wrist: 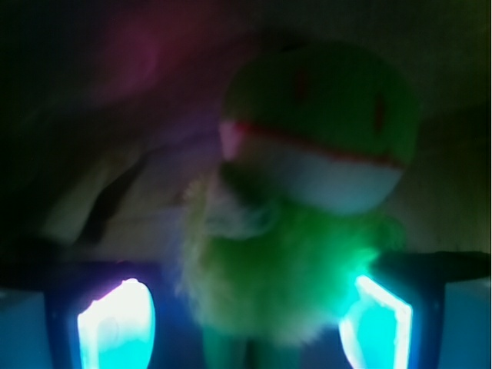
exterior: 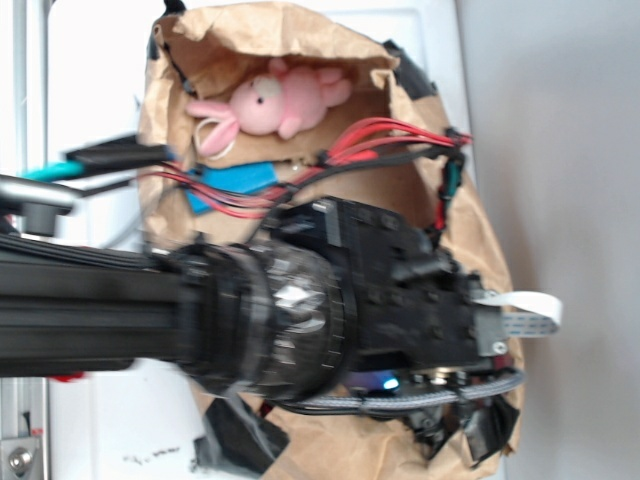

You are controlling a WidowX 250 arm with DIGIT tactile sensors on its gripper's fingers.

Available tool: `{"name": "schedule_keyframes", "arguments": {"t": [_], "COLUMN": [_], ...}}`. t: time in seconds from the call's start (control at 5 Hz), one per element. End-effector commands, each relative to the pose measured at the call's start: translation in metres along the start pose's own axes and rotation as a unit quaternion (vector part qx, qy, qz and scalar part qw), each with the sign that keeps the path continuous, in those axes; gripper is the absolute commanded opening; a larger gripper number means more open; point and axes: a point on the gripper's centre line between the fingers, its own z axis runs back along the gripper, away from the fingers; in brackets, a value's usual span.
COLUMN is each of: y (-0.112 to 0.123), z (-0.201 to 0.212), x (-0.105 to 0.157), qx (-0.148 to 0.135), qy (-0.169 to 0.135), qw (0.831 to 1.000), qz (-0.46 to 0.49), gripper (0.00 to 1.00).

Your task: Grab the green animal.

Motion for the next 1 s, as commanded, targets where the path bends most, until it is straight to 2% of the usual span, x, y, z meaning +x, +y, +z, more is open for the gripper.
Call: {"name": "schedule_keyframes", "arguments": {"t": [0.0, 0.2, 0.6, 0.8], "y": [-0.037, -0.035, -0.03, -0.026], "z": [0.006, 0.002, 0.013, 0.064], "x": [0.024, 0.022, 0.012, -0.012], "qx": [0.008, 0.023, 0.019, -0.034], "qy": [-0.023, -0.033, -0.029, -0.016], "qw": [1.0, 0.999, 0.999, 0.998], "qz": [0.001, 0.005, -0.006, -0.05], "gripper": [1.0, 0.0, 0.0, 0.0]}}
